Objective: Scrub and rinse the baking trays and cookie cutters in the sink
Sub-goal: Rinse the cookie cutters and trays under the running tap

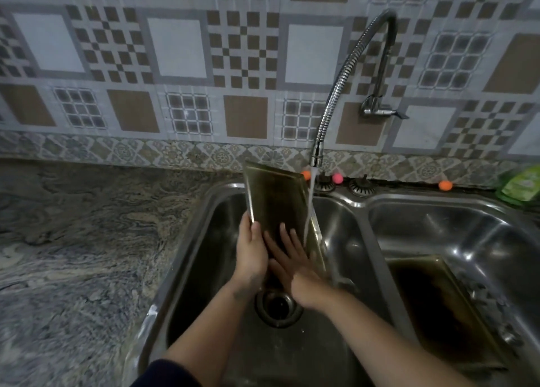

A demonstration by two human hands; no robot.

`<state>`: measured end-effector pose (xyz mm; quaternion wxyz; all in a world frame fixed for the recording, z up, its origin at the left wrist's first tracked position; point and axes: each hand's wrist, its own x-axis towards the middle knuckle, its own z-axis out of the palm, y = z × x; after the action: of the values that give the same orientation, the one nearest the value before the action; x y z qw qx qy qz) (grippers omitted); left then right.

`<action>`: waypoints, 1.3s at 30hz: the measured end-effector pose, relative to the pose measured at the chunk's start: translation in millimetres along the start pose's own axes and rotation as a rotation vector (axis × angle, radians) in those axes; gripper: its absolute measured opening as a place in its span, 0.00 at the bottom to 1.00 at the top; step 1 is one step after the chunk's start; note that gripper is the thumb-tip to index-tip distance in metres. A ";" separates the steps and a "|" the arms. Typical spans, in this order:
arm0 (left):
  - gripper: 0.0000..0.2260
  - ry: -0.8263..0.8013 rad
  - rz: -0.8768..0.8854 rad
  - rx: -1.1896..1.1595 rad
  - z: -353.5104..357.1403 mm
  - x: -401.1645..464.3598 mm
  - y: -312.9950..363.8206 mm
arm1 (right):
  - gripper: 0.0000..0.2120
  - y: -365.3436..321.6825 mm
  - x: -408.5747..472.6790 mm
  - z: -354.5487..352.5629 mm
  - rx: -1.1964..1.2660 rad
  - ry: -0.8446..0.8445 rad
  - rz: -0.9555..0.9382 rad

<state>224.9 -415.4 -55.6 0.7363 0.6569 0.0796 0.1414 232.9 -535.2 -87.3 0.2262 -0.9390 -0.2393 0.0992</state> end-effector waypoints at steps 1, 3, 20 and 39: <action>0.14 0.044 -0.027 -0.019 -4.6 2.5 -2.0 | 0.24 9.8 -8.3 5.8 -0.048 -0.029 0.001; 0.15 0.075 -0.065 0.001 -13.7 2.8 -11.4 | 0.24 24.2 -20.9 1.7 -0.102 -0.065 0.045; 0.19 -0.120 -0.181 -0.157 -8.1 -11.3 -7.4 | 0.24 41.6 2.9 -73.9 -0.245 0.163 0.389; 0.30 -0.420 -0.085 0.184 62.1 -11.9 -59.6 | 0.33 40.9 -64.9 -135.6 -0.096 0.516 0.515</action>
<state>238.6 -483.6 -107.6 0.6789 0.7325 -0.0352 -0.0375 233.2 -650.4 17.5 0.2023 -0.9721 0.0657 -0.0986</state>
